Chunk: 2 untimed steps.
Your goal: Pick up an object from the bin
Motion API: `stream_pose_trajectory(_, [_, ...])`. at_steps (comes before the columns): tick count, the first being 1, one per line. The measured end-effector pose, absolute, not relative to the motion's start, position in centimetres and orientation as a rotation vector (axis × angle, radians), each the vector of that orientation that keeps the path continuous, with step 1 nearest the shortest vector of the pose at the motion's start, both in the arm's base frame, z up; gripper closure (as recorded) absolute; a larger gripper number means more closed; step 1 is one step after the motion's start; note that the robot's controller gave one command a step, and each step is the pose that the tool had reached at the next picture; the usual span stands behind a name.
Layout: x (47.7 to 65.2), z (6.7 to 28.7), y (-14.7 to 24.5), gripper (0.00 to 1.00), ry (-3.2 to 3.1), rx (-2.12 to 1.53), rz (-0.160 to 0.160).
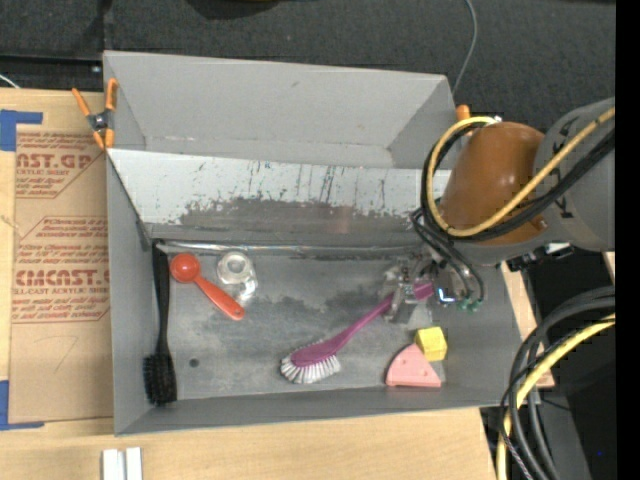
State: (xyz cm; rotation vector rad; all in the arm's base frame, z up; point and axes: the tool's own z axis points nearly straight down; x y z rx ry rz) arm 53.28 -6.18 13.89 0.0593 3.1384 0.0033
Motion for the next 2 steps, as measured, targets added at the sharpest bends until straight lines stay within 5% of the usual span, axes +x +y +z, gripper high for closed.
stream_pose_trajectory(1, [54.3,14.4,-11.9,1.0,3.129,-0.213,0.0])
stream_pose_trajectory(2, [54.9,23.8,-7.0,1.0,3.141,0.033,0.009])
